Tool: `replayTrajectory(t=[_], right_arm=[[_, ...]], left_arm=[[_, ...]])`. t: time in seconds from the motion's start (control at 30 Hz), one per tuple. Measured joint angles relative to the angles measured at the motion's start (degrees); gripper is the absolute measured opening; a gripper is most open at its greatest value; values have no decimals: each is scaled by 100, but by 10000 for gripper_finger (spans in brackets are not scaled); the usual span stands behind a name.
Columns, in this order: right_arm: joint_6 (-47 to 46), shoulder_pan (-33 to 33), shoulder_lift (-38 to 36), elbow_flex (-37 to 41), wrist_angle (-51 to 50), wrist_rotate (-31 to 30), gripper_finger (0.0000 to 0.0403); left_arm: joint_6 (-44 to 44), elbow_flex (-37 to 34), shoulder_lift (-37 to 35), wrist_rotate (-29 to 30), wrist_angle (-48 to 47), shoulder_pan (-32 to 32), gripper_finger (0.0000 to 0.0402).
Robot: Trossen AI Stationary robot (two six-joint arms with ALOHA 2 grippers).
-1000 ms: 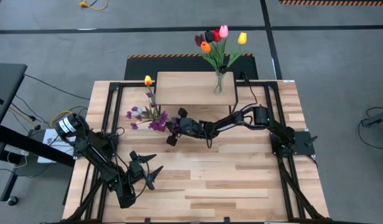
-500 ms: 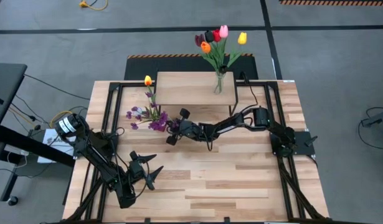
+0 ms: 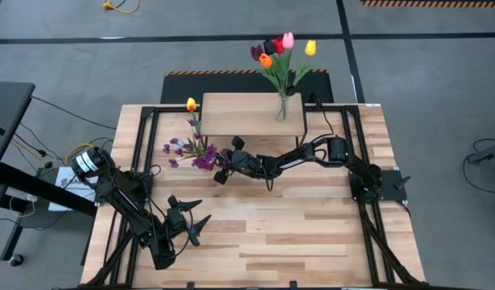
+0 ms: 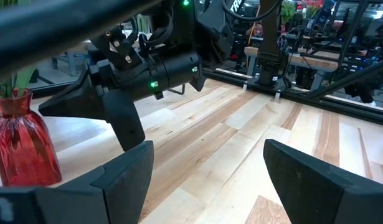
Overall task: Pick and place flowers into a vace then onto a shelf
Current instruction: Put the red vase filled with flowers on the shelf
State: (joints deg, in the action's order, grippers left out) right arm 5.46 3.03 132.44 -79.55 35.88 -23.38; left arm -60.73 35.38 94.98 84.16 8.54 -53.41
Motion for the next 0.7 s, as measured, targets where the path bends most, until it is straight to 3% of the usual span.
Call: replayTrajectory(t=[0.7], right_arm=[[66, -164, 0, -4, -33, 503, 0]], left_arm=[[-4, 0, 0, -7, 0, 2, 293]])
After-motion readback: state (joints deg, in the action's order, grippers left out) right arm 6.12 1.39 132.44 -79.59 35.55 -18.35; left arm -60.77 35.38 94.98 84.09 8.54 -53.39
